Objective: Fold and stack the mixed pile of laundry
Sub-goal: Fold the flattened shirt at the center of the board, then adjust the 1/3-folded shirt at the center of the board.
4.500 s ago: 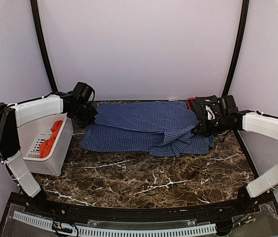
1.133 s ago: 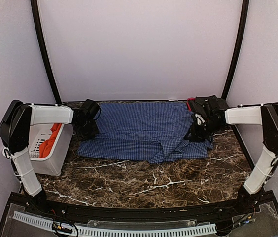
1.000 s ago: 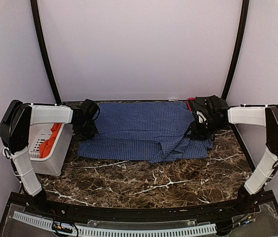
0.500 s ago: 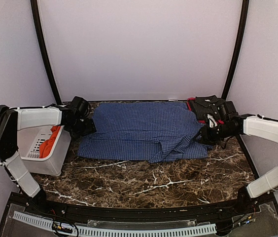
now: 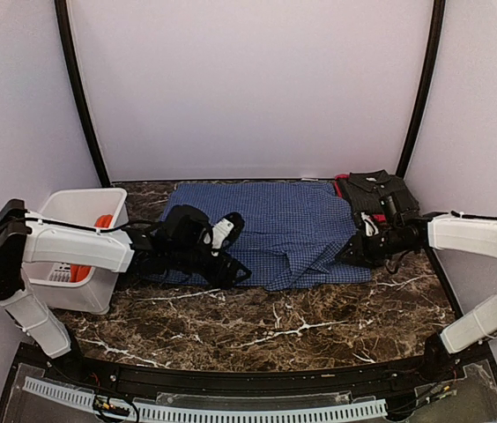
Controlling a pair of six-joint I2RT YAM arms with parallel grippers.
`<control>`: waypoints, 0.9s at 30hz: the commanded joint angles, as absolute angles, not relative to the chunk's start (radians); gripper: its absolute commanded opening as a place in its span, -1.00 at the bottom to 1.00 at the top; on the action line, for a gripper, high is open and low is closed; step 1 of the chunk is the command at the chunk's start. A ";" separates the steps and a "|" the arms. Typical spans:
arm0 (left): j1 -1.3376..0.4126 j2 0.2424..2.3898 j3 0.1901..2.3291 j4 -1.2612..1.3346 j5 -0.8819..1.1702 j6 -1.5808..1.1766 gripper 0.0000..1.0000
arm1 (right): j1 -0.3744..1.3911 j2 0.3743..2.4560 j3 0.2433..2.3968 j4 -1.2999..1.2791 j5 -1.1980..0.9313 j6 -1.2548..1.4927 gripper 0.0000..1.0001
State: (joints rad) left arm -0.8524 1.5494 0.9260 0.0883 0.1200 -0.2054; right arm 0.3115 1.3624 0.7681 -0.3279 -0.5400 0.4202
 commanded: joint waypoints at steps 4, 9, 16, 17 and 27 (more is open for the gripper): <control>-0.950 1.747 0.987 0.203 0.232 0.044 0.50 | 0.326 1.403 0.726 -0.269 -0.502 0.478 -0.60; -0.956 1.860 1.039 0.254 0.265 0.113 0.48 | 0.325 1.421 0.710 -0.249 -0.457 0.492 -0.66; -0.969 1.978 1.143 0.242 0.267 0.190 0.41 | 0.325 1.507 0.713 -0.208 -0.443 0.493 -0.74; -0.973 1.984 1.154 0.240 0.268 0.202 0.37 | 0.325 1.514 0.714 -0.200 -0.443 0.493 -0.74; -0.991 2.033 1.237 0.164 0.216 0.228 -0.63 | 0.325 1.595 0.732 -0.178 -0.444 0.484 -0.79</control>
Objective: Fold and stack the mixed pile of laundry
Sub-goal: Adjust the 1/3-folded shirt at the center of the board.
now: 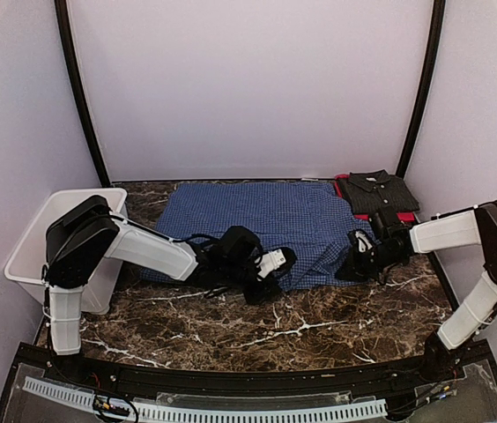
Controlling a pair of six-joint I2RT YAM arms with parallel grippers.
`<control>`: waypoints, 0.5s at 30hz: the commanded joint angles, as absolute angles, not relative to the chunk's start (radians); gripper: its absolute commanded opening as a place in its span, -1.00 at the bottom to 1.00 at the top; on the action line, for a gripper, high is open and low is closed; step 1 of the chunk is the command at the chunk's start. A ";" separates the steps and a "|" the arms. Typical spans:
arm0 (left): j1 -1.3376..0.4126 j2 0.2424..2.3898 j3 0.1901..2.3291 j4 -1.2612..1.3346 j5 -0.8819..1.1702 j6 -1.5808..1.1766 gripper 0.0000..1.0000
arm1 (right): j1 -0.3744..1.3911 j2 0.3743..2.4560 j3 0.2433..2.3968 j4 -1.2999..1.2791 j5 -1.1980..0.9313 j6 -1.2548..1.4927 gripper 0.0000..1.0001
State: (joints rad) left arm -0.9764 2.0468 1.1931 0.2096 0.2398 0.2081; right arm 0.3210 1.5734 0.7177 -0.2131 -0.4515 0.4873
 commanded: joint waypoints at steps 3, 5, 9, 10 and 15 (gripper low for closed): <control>-0.995 1.992 1.238 0.162 0.241 0.210 -0.96 | 0.324 1.603 0.733 -0.180 -0.440 0.483 -0.81; -0.995 1.959 1.229 0.171 0.270 0.190 -1.00 | 0.322 1.602 0.731 -0.181 -0.440 0.481 -0.82; -0.994 1.903 1.238 0.179 0.337 0.133 -1.00 | 0.321 1.601 0.726 -0.177 -0.439 0.481 -0.84; -0.992 1.892 1.242 0.179 0.373 0.122 -1.00 | 0.321 1.603 0.727 -0.178 -0.440 0.482 -0.85; -0.958 1.861 1.252 0.227 0.516 -0.003 -1.00 | 0.321 1.608 0.730 -0.179 -0.440 0.482 -0.86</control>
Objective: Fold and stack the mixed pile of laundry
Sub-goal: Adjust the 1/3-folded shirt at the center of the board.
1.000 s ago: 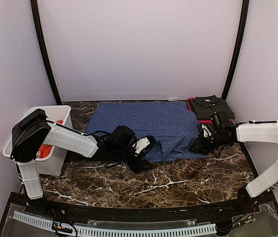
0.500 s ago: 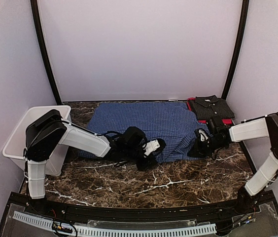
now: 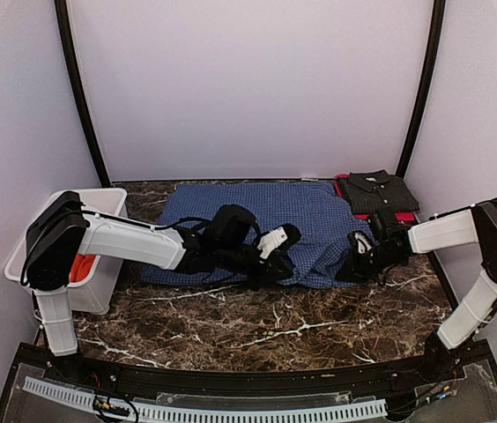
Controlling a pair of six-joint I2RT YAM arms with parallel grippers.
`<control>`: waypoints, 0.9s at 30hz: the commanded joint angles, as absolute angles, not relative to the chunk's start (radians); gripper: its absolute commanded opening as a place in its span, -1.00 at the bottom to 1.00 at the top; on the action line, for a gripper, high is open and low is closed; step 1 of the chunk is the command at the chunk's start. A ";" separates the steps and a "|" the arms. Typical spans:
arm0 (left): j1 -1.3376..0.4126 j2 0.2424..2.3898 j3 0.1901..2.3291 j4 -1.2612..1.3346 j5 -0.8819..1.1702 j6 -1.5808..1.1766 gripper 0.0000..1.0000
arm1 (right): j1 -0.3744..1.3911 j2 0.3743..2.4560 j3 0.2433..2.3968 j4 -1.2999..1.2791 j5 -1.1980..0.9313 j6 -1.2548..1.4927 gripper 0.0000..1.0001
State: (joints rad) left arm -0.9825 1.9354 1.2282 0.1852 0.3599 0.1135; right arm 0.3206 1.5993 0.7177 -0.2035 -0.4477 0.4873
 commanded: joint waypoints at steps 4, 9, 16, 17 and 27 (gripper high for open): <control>-0.904 1.846 1.236 0.324 0.640 -0.136 -1.00 | 0.319 1.605 0.727 -0.178 -0.440 0.485 -0.86; -0.831 1.844 1.219 0.445 0.670 -0.298 -1.00 | 0.316 1.595 0.726 -0.182 -0.439 0.488 -0.86; -0.727 1.930 1.255 0.496 0.546 -0.493 -1.00 | 0.316 1.585 0.728 -0.196 -0.434 0.489 -0.86; -0.721 1.940 1.269 0.504 0.557 -0.500 -1.00 | 0.316 1.585 0.729 -0.197 -0.434 0.488 -0.86; -0.771 1.961 1.289 0.679 0.895 -0.595 -1.00 | 0.297 1.573 0.749 -0.233 -0.426 0.493 -0.83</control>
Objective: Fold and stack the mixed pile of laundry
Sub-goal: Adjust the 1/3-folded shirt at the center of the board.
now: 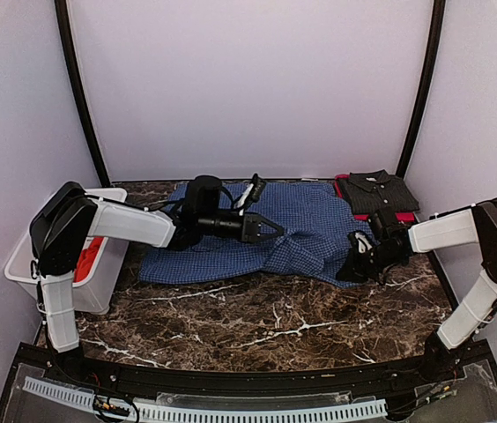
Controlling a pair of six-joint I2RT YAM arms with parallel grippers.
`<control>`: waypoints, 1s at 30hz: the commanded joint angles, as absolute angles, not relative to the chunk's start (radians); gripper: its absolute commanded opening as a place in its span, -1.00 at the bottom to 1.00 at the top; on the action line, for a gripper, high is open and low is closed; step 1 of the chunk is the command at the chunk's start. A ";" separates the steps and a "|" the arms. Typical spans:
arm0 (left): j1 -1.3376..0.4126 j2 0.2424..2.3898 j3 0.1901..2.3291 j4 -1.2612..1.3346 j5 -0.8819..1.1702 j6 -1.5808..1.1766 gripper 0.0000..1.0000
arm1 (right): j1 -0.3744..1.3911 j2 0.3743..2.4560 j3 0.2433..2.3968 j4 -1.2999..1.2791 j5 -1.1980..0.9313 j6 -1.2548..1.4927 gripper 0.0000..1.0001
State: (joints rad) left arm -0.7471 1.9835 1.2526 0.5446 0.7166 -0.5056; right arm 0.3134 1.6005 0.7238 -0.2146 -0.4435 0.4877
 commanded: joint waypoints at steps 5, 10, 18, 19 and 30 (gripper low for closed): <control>-0.789 1.950 1.328 0.692 0.975 -0.649 -1.00 | 0.253 1.541 0.757 -0.269 -0.433 0.485 -0.81; -0.783 1.996 1.390 0.607 0.942 -0.620 -1.00 | 0.233 1.514 0.775 -0.293 -0.440 0.457 -0.81; -0.662 2.057 1.404 0.372 0.493 -0.582 -0.52 | 0.234 1.453 0.781 -0.311 -0.521 0.414 -0.66; -0.645 2.060 1.414 0.336 0.463 -0.562 -0.39 | 0.233 1.447 0.782 -0.320 -0.517 0.410 -0.65; -0.782 1.820 1.177 0.160 0.223 -0.294 0.04 | 0.236 1.374 0.780 -0.346 -0.561 0.391 -0.60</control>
